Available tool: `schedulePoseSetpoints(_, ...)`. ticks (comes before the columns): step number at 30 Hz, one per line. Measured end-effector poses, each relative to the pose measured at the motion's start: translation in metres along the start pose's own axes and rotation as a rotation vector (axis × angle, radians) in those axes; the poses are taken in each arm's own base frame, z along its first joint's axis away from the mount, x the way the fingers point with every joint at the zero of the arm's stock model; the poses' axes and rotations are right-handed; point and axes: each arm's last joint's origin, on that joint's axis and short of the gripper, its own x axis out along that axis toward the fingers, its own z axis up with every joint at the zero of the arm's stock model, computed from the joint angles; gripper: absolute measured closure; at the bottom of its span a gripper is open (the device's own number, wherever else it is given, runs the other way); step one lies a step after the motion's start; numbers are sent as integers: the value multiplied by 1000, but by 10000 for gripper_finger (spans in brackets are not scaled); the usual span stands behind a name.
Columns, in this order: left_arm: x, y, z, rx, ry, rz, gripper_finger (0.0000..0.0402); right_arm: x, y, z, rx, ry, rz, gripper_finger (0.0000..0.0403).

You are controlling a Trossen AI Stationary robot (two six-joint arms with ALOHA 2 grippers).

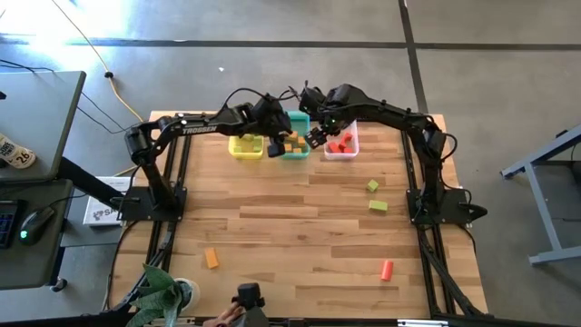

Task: Sort & place blocks by color
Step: Put the yellow block into the blue bin, then put the green block into the yellow bin

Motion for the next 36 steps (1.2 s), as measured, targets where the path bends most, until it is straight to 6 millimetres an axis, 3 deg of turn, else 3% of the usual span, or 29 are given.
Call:
schedulePoseSetpoints(6,0,0,1,14,-8,7,210,-3,10,-17,-8,93,-45,148)
schedulePoseSetpoints(15,0,0,4,0,-36,21,205,-10,32,-41,-27,129,-134,148)
schedulePoseSetpoints(27,0,2,3,-5,4,98,204,-21,78,-76,-243,6,-225,148)
schedulePoseSetpoints(36,0,2,2,-2,11,96,204,-22,98,-100,-325,-32,-262,148)
